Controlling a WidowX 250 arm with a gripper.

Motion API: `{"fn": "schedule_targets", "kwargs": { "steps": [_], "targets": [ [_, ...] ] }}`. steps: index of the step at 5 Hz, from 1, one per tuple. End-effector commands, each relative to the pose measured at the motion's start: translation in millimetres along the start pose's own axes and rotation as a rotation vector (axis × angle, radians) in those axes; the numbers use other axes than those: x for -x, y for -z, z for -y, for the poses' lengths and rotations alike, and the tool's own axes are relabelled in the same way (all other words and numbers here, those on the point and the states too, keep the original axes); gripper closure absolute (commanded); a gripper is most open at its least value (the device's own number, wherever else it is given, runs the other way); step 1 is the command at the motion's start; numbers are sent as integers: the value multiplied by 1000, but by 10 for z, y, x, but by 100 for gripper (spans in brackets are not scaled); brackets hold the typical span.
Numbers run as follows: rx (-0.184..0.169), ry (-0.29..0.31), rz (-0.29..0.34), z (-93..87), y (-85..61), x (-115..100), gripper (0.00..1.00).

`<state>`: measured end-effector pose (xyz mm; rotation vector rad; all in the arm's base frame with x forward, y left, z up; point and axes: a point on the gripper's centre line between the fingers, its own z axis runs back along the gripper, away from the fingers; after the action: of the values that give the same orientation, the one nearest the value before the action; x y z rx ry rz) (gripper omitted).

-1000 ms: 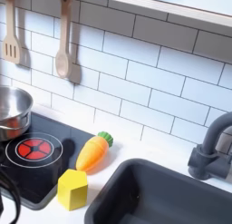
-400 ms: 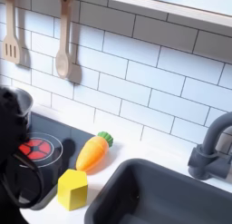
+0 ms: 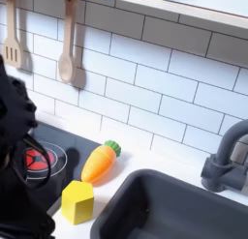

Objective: Push button

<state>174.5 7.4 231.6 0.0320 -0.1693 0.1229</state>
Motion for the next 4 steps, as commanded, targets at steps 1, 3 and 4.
{"fn": "schedule_targets", "kwargs": {
  "steps": [1, 3, 4],
  "targets": [
    [-21, -85, 62, -247, 17, -374, 100],
    [-28, -162, 150, -484, -25, -840, 100],
    [-23, -174, 218, -546, -100, -1047, 100]
  ]
}}
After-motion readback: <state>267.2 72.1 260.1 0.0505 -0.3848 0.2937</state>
